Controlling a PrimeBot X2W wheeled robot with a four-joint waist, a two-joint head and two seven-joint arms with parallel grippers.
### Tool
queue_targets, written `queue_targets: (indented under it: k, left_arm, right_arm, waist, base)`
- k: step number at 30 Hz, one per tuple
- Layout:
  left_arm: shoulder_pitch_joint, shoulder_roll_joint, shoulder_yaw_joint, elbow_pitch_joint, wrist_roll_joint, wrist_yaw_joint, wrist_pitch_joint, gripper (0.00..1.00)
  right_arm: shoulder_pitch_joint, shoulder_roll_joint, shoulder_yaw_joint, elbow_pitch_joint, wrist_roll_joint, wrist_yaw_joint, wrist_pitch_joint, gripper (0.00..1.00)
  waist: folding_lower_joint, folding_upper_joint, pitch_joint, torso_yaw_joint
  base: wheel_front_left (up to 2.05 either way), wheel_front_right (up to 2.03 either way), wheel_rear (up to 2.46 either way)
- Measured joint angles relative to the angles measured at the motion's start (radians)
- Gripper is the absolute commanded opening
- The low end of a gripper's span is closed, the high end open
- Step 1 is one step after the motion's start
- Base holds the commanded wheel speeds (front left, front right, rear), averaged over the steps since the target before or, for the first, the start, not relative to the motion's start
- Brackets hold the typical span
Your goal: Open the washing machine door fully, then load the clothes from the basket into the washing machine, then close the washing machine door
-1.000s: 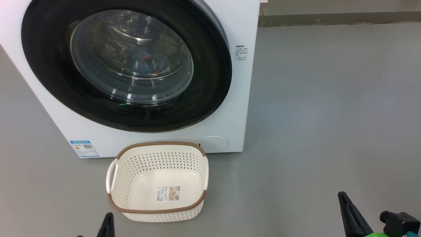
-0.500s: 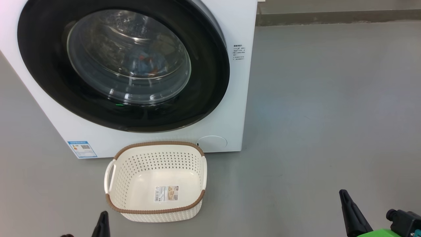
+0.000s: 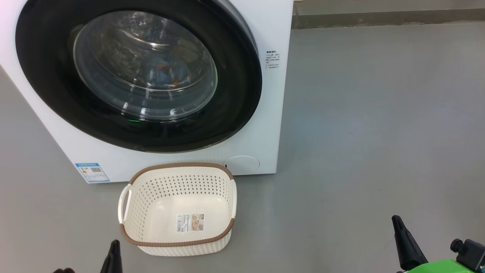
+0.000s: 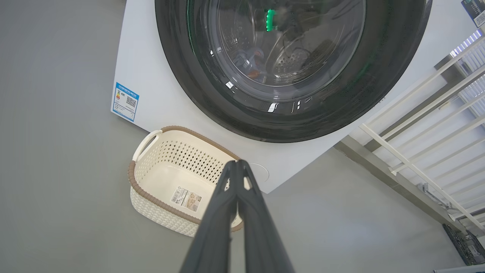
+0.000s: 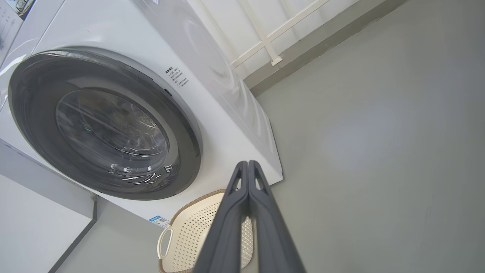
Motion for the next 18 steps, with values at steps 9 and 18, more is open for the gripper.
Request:
queue_targets:
  k: [9, 18]
  left_arm:
    - [-0.006, -0.001, 0.017, 0.003, -0.093, -0.009, 0.026, 0.00]
    - [-0.023, -0.003, 0.036, 0.006, -0.192, -0.019, 0.051, 0.00]
  right_arm:
    - [-0.016, 0.000, -0.001, 0.015, 0.107, 0.000, 0.016, 0.00]
    - [-0.035, 0.000, -0.002, 0.030, 0.219, 0.000, 0.034, 0.00]
  waist:
    - [0.0000, 0.0000, 0.002, -0.005]
    - [0.0000, 0.0000, 0.004, -0.010]
  base:
    - [0.00, 0.00, 0.00]
    - [0.00, 0.00, 0.00]
